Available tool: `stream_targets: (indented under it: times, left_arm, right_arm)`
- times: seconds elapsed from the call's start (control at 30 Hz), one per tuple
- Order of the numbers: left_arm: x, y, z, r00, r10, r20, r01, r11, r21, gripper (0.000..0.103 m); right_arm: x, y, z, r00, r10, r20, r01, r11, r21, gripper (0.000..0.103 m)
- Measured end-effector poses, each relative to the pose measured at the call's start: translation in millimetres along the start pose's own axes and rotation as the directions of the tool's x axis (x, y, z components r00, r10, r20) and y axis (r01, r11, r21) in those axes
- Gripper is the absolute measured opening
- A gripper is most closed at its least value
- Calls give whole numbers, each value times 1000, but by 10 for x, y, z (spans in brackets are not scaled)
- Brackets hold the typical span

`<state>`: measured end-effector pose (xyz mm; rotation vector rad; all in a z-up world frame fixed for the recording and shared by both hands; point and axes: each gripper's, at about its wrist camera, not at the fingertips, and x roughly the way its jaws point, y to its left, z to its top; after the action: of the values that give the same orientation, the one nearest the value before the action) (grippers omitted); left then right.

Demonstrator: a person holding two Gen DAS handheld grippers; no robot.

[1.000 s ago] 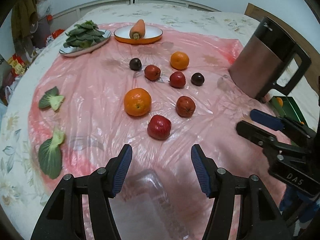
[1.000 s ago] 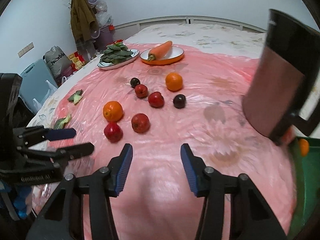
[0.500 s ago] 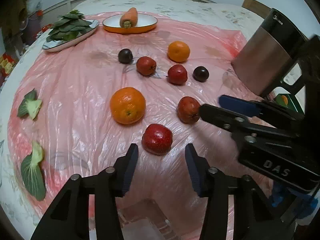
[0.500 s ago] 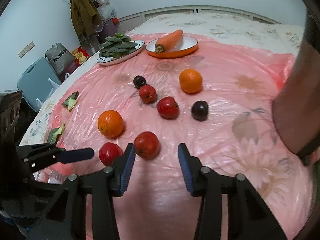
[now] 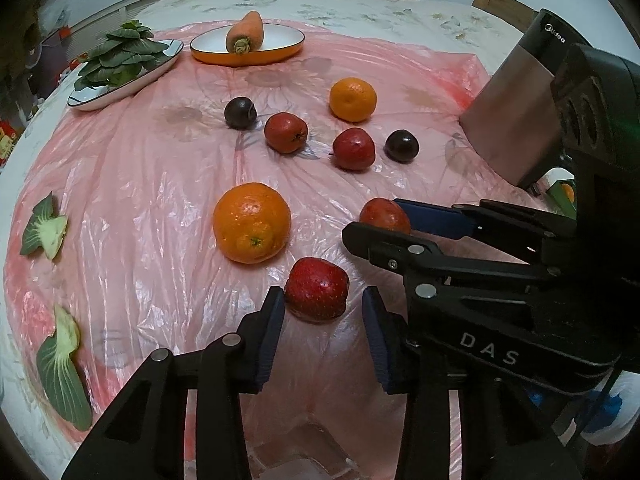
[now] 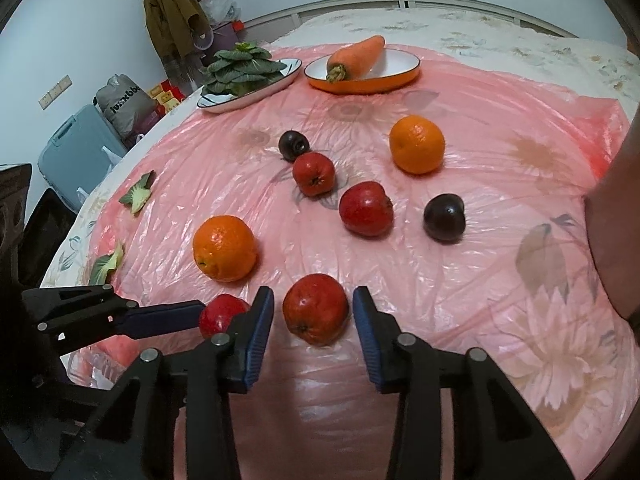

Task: Organize fruits
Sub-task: 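Grasp a red apple with the left tool while the right tool grasps another red apple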

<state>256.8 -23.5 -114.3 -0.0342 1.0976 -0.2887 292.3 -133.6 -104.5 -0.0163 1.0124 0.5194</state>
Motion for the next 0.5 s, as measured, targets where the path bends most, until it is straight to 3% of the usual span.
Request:
stream_targets:
  times: [0.07,0.13,0.5]
  left_arm:
    - [16,17,2,1000,-1,-5,1,1000,-3,33]
    - [32,28,3,1000,5,-10,-5,1000,-2,32]
    - [12,148,-15,999,-39,17,41,997,-70,28]
  right_arm:
    - [23,-5,3,1000,0,-6,0,1000,3,40]
    - [39,-18,0,1000,0,-10,0,1000,6,29]
    - [-90,-69,-27,999,21,29,-22,999,35,29]
